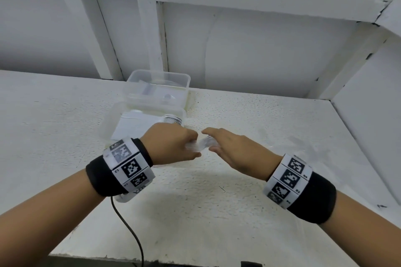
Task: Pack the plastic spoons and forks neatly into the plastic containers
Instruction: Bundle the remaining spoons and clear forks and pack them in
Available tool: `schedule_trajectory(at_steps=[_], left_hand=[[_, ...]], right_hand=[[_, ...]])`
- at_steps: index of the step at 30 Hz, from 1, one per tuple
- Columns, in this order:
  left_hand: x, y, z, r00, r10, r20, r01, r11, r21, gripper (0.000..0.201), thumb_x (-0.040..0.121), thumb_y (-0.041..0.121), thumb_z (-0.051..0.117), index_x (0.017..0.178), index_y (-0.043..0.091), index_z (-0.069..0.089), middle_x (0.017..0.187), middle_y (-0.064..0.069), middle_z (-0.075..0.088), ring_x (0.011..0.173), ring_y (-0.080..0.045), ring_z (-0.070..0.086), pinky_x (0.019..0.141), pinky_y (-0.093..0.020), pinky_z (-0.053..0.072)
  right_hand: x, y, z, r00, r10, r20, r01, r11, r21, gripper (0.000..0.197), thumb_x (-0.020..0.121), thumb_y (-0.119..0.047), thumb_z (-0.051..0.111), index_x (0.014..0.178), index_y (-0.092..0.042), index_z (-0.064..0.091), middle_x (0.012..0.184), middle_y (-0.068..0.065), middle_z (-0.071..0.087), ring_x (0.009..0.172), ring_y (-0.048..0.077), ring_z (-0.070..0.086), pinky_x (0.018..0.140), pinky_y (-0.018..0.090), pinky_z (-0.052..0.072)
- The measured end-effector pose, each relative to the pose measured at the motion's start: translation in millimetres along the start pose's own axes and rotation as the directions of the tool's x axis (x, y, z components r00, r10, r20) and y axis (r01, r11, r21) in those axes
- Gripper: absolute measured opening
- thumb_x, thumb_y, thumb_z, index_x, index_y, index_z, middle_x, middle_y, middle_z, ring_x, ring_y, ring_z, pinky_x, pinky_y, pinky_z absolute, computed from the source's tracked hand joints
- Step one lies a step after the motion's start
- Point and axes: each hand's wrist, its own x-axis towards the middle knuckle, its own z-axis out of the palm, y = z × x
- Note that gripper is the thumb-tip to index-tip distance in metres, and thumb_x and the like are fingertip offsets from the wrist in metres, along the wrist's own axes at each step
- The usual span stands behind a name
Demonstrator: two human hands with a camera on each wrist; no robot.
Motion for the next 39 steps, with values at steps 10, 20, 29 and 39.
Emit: schedule_trajectory(at_steps=[10, 20, 29, 39], left_hand=[[23.2, -46.0, -13.8, 0.997, -0.047, -0.059, 0.050, 0.998, 0.041, 0.037, 0.089, 0.057, 0.045, 0.100, 0.022, 0.050, 0.075, 0.008, 0.048, 0.081, -0.019, 0.055, 0.054, -0.026, 0.029], [68.4, -185.2, -38.4, 0.873, -0.487, -0.027, 0.377, 0.708, -0.598, 0.040, 0.093, 0.048, 0.042, 0.110, 0.016, 0.056, 0.097, -0.006, 0.064, 0.085, -0.021, 0.057, 0.076, -0.029, 0.043], [94.5, -250.4, 2.8, 0.675, -0.650, 0.349, 0.726, 0.501, -0.471, 0.037, 0.098, 0.024, 0.044, 0.113, -0.007, 0.057, 0.109, -0.018, 0.065, 0.079, -0.027, 0.058, 0.062, -0.022, 0.043], [105.7, -253.6, 20.9, 0.644, -0.598, 0.477, 0.757, 0.410, -0.509, 0.016, 0.095, 0.008, 0.045, 0.097, -0.005, 0.055, 0.070, -0.011, 0.058, 0.056, -0.021, 0.055, 0.053, -0.027, 0.046]], right_hand=[[57.9, 1.0, -23.3, 0.992, -0.011, -0.126, 0.030, 0.988, 0.152, 0.030, 0.097, -0.020, 0.043, 0.127, -0.018, 0.046, 0.118, 0.003, 0.056, 0.101, 0.022, 0.054, 0.086, 0.036, 0.044], [161.3, 25.6, -55.6, 0.972, 0.153, -0.180, -0.122, 0.977, 0.172, 0.031, 0.096, -0.022, 0.045, 0.126, -0.017, 0.051, 0.120, 0.006, 0.062, 0.107, 0.024, 0.058, 0.088, 0.034, 0.046], [258.2, 27.8, -20.0, 0.980, 0.197, 0.013, -0.198, 0.979, 0.053, 0.028, 0.099, -0.019, 0.036, 0.123, -0.016, 0.050, 0.115, 0.008, 0.061, 0.101, 0.028, 0.057, 0.077, 0.028, 0.039], [282.7, 30.3, 1.2, 0.974, 0.170, 0.148, -0.154, 0.982, -0.113, 0.029, 0.095, -0.011, 0.039, 0.121, -0.016, 0.050, 0.111, 0.005, 0.061, 0.100, 0.024, 0.057, 0.078, 0.028, 0.044]])
